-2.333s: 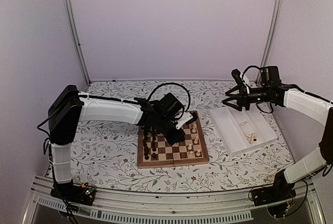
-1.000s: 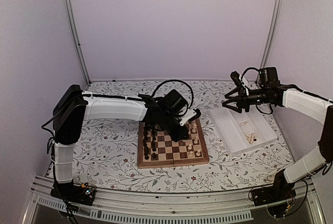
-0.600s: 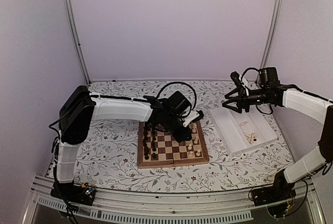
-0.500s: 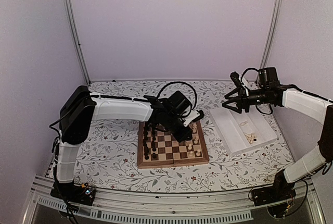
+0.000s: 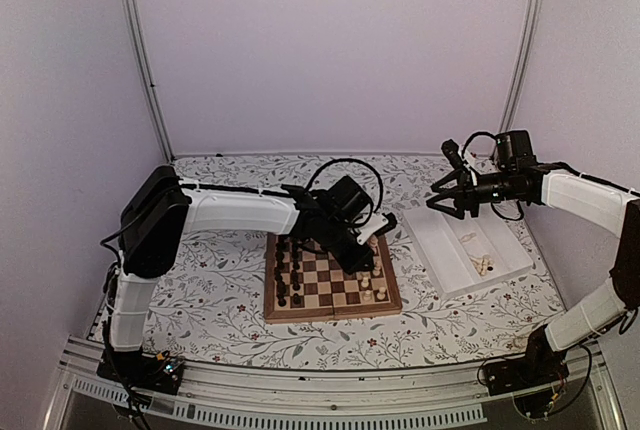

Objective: Set up the chess pieces on the board
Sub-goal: Place the chess piece on the chessboard.

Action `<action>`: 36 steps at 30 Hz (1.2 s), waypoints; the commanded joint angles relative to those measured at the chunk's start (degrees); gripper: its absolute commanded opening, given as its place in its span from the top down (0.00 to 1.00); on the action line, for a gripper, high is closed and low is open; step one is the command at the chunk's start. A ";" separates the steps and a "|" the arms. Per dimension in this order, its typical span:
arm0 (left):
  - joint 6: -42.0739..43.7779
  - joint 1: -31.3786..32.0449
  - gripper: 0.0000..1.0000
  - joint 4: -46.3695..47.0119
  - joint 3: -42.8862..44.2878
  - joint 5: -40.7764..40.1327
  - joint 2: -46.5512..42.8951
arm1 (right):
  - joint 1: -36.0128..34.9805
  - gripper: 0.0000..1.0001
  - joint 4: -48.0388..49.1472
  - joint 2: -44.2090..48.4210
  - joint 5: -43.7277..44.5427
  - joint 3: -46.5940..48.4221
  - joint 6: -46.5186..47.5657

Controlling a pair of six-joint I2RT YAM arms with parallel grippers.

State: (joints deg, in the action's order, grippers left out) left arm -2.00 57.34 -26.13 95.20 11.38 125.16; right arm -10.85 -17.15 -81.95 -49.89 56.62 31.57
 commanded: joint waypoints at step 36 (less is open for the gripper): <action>3.75 0.79 0.62 -5.43 -3.65 -8.24 -14.15 | 3.80 0.40 -7.93 -0.41 16.96 6.93 -0.10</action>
State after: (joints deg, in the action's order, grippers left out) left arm -1.15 57.65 -29.28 93.03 7.20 117.49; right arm -9.26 -19.81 -81.95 -42.17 60.99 29.56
